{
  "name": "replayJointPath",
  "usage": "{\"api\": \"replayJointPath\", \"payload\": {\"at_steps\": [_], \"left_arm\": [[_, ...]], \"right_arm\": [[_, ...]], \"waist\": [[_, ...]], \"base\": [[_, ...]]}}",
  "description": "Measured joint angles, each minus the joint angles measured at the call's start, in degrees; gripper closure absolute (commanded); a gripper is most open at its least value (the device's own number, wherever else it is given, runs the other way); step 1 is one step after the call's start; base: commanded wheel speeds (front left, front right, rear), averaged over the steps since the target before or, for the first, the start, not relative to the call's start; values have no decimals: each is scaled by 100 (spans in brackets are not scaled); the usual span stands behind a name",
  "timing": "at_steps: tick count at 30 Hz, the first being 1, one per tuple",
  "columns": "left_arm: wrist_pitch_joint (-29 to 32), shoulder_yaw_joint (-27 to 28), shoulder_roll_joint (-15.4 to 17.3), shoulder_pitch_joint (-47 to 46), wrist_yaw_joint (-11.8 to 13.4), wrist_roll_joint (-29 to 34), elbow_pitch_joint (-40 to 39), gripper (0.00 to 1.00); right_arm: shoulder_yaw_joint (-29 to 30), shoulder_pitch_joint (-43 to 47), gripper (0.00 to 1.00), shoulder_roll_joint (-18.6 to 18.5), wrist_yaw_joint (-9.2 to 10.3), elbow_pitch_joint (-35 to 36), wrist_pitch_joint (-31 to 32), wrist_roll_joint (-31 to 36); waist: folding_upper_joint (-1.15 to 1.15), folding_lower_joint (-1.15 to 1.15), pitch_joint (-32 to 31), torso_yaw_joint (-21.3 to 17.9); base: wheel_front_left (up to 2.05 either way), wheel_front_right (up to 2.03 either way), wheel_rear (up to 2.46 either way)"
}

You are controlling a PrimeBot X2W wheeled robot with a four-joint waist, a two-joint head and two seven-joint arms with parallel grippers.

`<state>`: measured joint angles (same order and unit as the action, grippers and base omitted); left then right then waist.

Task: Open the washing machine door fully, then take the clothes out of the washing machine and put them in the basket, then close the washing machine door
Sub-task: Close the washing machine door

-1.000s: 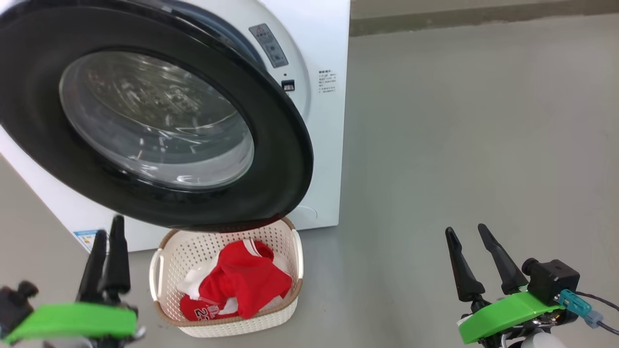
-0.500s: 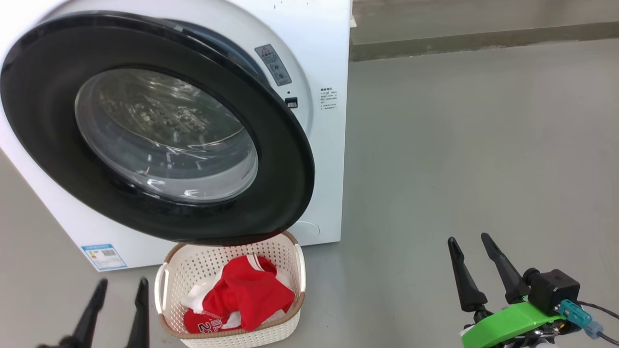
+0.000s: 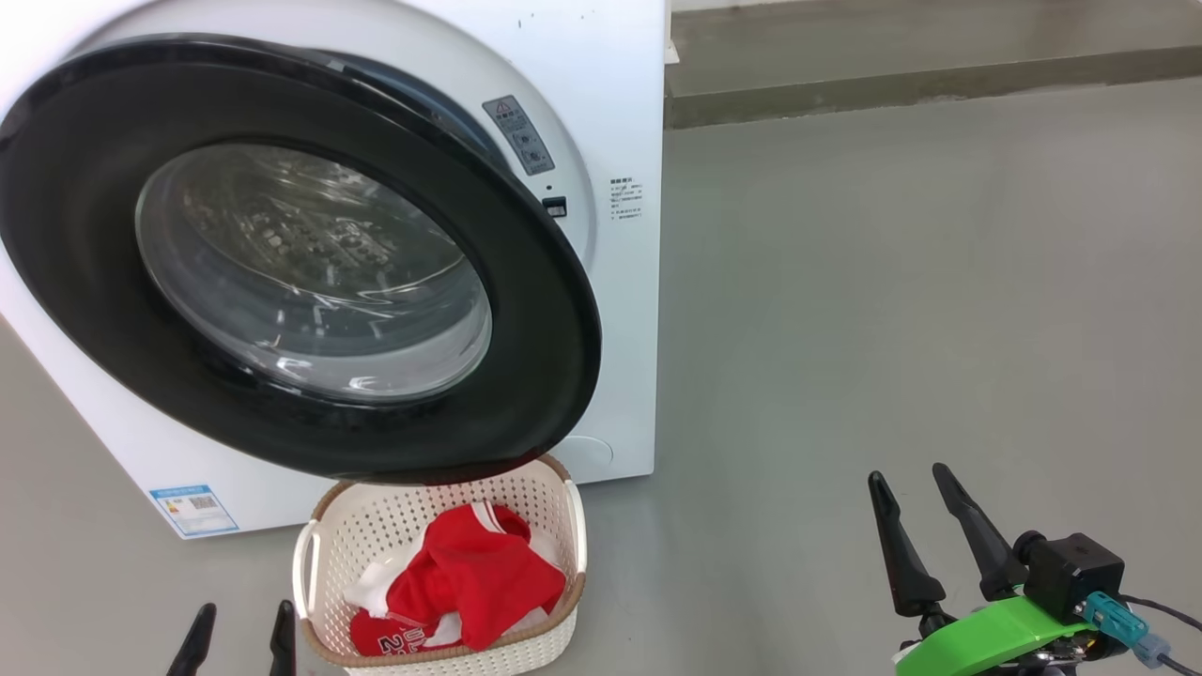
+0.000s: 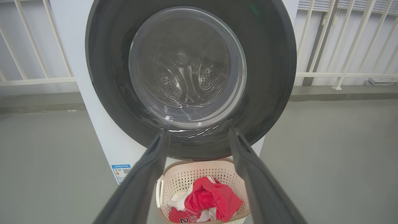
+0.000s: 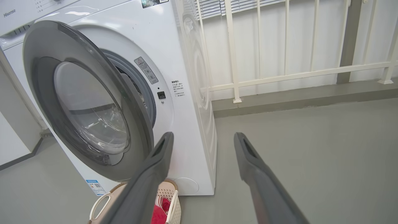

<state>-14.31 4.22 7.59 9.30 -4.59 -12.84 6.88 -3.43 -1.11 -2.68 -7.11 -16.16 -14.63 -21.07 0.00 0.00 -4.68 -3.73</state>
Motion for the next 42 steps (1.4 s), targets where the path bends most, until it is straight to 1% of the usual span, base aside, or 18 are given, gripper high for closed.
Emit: {"api": "replayJointPath", "payload": {"at_steps": [15,23,26,30,31,32,33,34,42], "left_arm": [[0,171,-177,-19,-197,280,107,0],[0,225,-263,-23,-205,336,138,0],[0,244,-291,-23,-209,482,138,0],[0,261,-312,-24,-209,525,137,0],[0,261,-320,-25,-209,531,136,0],[0,261,-328,-26,-209,532,136,0],[0,260,-342,-29,-209,532,136,0],[0,257,-355,-37,-209,536,135,0],[0,211,-423,-176,-192,624,112,0]], "right_arm": [[-29,-1,0,0,0,10,0,0],[-52,-1,0,0,0,40,0,-2],[-73,-1,0,-1,0,49,0,-2],[-143,-7,0,-3,0,-11,0,-11],[-192,-9,51,-3,0,-69,0,-12],[-247,-12,90,-2,0,-123,0,-14],[-303,-21,90,-2,0,-162,0,-21],[-347,-48,100,-1,0,-207,0,-48],[-630,-689,100,-11,0,-810,0,-313]], "waist": [[0,0,92,40],[0,0,94,78],[0,0,89,98],[0,0,93,142],[0,0,98,155],[0,0,105,167],[0,0,115,181],[0,0,126,200],[0,0,233,441]], "base": [[0,0,0],[0,0,0],[0,0,0],[0,0,0],[0,0,0],[0,0,0],[0,0,0],[0,0,0],[0,0,0]]}}
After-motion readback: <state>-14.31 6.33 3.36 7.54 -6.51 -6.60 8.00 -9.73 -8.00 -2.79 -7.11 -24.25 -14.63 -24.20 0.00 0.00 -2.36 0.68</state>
